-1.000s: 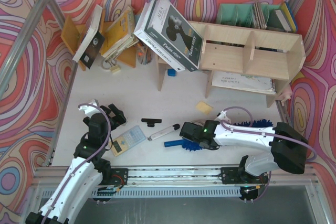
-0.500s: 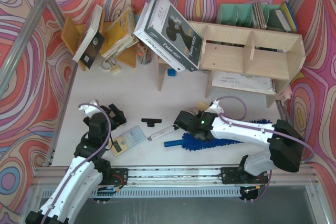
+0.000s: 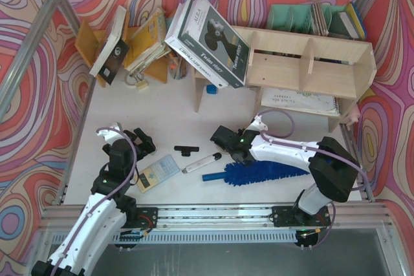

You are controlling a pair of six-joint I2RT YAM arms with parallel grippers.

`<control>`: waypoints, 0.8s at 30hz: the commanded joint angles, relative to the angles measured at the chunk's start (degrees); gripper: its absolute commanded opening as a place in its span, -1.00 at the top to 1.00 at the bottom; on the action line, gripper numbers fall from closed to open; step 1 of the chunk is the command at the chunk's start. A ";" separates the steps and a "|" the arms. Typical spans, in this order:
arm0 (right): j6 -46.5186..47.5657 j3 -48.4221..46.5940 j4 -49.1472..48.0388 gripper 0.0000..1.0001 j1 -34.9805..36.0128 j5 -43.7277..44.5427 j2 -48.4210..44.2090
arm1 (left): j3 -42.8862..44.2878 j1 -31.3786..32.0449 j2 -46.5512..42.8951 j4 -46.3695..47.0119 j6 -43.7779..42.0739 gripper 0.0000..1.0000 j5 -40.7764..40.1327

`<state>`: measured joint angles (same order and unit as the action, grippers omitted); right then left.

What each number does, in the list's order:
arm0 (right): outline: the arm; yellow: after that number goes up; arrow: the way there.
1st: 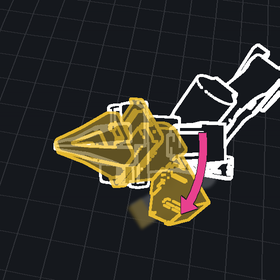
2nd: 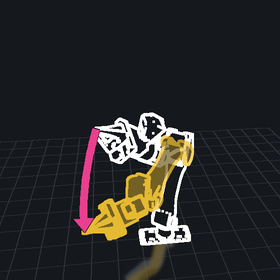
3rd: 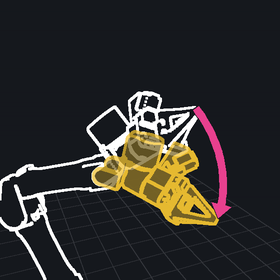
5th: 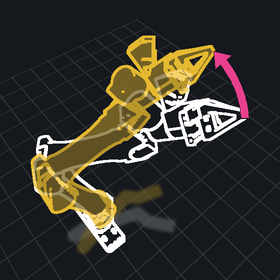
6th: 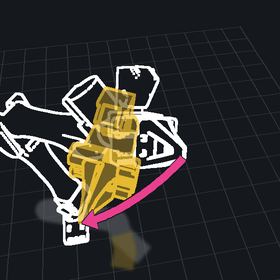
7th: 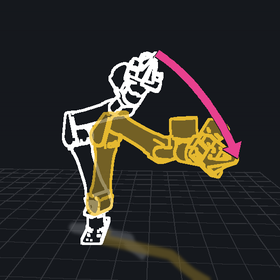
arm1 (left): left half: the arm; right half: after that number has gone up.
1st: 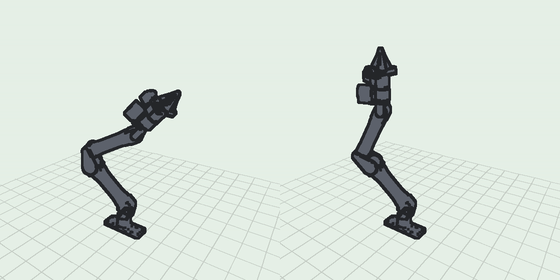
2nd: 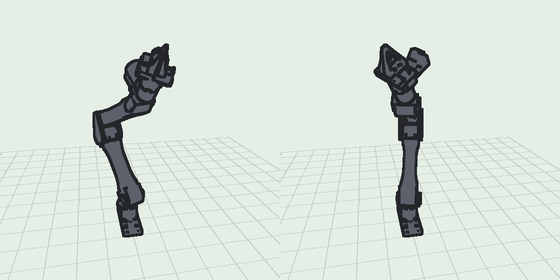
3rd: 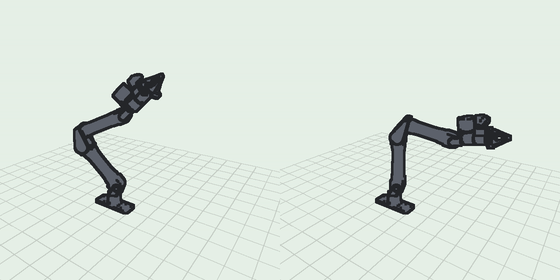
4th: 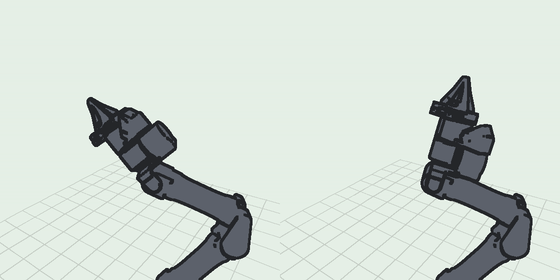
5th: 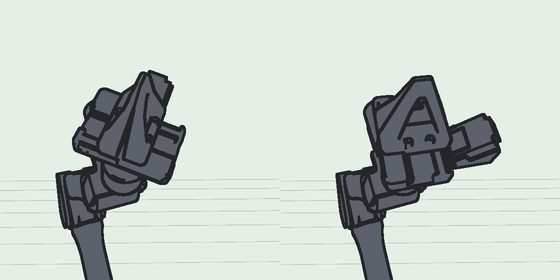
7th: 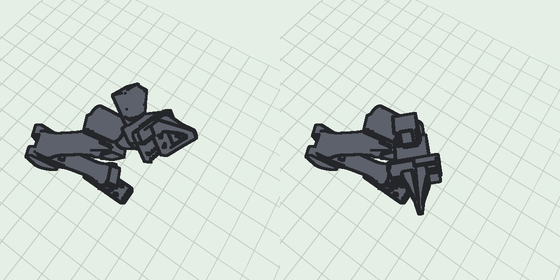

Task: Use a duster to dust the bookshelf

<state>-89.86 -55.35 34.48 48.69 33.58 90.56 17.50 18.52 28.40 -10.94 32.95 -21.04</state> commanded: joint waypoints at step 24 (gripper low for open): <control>-7.36 8.78 16.99 -0.34 -0.09 -1.28 -18.40 | -0.33 0.25 -0.23 0.66 -0.17 -0.97 -0.55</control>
<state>-93.82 -49.58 42.70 48.69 31.31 77.45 17.50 18.50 28.40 -10.96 32.97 -21.06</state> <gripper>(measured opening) 0.634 0.983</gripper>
